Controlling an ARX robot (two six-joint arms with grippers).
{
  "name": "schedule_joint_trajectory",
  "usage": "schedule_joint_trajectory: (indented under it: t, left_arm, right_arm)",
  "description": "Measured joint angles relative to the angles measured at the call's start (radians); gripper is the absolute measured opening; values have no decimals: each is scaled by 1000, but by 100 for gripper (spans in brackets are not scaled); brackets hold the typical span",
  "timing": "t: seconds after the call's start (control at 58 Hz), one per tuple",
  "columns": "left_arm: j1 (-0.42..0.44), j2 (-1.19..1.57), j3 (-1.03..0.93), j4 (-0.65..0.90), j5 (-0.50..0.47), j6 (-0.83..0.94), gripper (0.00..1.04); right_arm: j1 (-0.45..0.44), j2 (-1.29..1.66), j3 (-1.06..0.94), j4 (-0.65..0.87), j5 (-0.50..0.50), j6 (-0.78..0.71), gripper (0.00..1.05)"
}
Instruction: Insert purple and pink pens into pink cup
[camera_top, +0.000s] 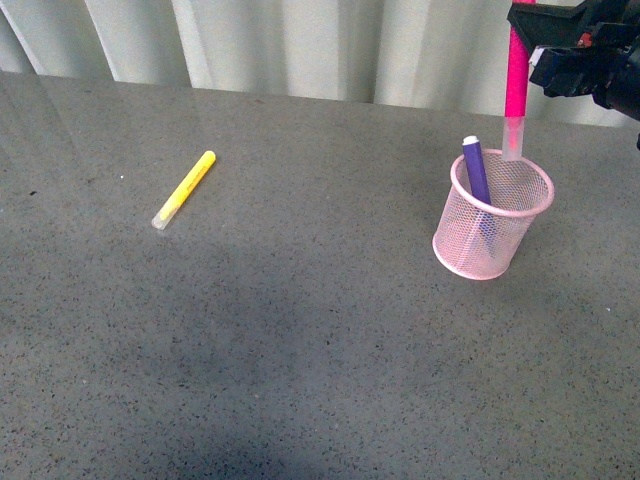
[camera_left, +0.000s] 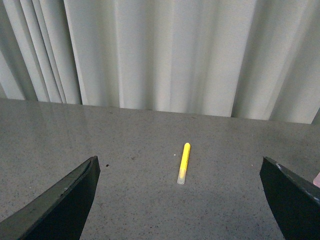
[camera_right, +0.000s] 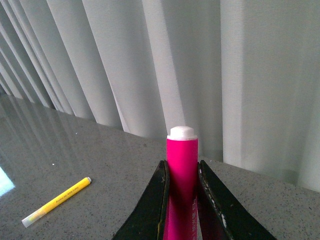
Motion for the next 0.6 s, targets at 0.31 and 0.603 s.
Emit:
schedule_joint_trajectory:
  t: [0.31, 0.603]
  left_arm:
    - [0, 0, 0, 0, 0, 0, 98]
    - [0, 0, 0, 0, 0, 0, 98]
  right_arm:
    - [-5, 0, -25, 0, 0, -2, 11]
    - [-10, 0, -43, 0, 0, -5, 36]
